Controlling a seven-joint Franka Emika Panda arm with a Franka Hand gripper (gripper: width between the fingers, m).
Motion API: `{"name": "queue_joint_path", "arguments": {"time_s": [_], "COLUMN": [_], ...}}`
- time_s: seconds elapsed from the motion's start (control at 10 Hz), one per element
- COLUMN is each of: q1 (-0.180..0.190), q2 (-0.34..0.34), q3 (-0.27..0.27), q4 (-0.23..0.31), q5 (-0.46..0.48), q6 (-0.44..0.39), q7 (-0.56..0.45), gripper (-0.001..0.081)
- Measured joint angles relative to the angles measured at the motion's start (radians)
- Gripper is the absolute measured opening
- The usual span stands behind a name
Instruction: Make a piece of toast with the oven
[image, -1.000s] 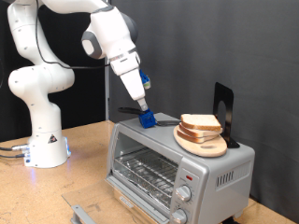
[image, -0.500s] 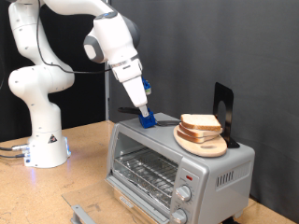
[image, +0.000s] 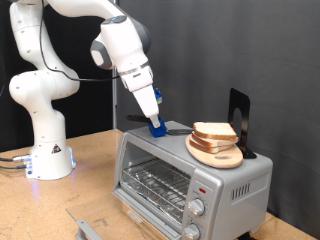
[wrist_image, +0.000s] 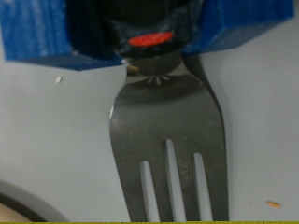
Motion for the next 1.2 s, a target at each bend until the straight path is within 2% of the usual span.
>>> {"name": "queue_joint_path", "arguments": {"time_s": [0.6, 1.2], "q1": [0.025, 0.026], "q2": [0.002, 0.030], "q3": [0.003, 0.018], "q4": [-0.010, -0.015], "q5": [0.013, 0.015], "q6": [0.000, 0.024], "q7": [-0.001, 0.003], "gripper": [0.0682, 0.0682]}}
